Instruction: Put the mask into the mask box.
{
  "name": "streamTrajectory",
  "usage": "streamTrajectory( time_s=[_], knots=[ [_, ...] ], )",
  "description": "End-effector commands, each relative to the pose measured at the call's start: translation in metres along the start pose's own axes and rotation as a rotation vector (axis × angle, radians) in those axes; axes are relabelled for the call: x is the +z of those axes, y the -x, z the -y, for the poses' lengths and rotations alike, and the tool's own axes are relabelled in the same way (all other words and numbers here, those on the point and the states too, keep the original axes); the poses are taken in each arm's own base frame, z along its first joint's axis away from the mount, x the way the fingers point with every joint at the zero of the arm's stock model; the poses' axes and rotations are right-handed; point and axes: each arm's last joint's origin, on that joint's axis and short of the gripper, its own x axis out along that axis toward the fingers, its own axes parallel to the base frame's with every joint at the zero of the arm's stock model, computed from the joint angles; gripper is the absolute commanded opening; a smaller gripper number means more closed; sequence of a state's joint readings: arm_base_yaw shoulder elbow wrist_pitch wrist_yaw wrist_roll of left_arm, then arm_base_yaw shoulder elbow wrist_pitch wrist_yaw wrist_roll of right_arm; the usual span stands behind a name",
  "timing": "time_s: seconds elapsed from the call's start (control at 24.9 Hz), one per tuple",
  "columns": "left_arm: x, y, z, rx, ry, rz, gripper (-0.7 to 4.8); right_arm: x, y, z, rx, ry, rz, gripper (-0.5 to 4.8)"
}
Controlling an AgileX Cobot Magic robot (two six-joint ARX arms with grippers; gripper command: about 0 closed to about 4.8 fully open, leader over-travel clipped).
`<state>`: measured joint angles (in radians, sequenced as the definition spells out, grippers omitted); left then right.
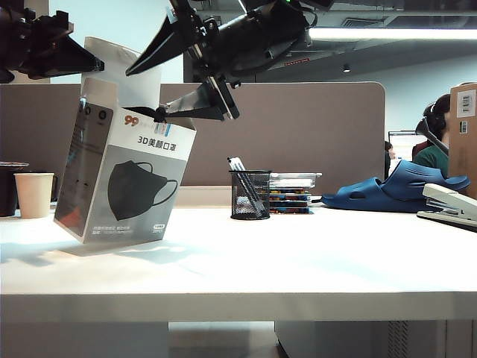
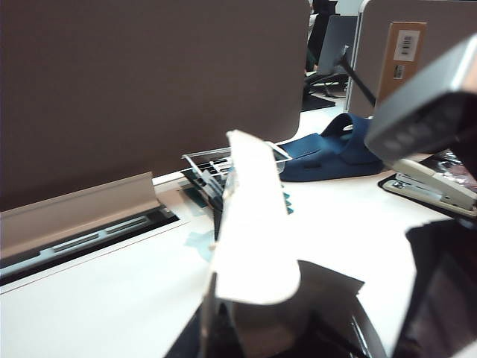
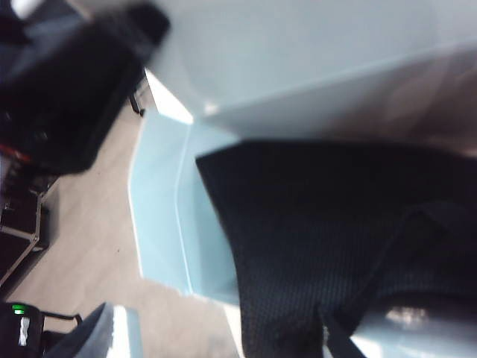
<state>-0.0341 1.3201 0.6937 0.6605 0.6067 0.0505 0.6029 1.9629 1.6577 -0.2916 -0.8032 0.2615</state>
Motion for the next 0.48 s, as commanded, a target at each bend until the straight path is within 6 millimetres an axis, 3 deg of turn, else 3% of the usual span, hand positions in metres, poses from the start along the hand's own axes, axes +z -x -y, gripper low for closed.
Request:
streamTrajectory(
  time_s=[0.04,0.28,0.4,0.48],
  knots=[
    [0.004,0.002,-0.003,0.048,-0.009,0.021,-0.06,-0.002,0.001,-0.002,-0.001,0.009,-0.028,3.32],
    [0.003,0.009,-0.014,0.109,0.052,0.020,-0.06,-0.008,0.002,-0.004,0.087,-0.037,-0.090,3.27],
    [0.003,0.012,-0.019,0.124,0.052,0.019,-0.06,-0.009,0.003,-0.005,0.098,-0.042,-0.098,1.60],
    [0.003,0.012,-0.018,0.116,0.053,0.017,-0.06,-0.007,0.002,-0.005,0.101,-0.008,-0.083,1.30]
  ],
)
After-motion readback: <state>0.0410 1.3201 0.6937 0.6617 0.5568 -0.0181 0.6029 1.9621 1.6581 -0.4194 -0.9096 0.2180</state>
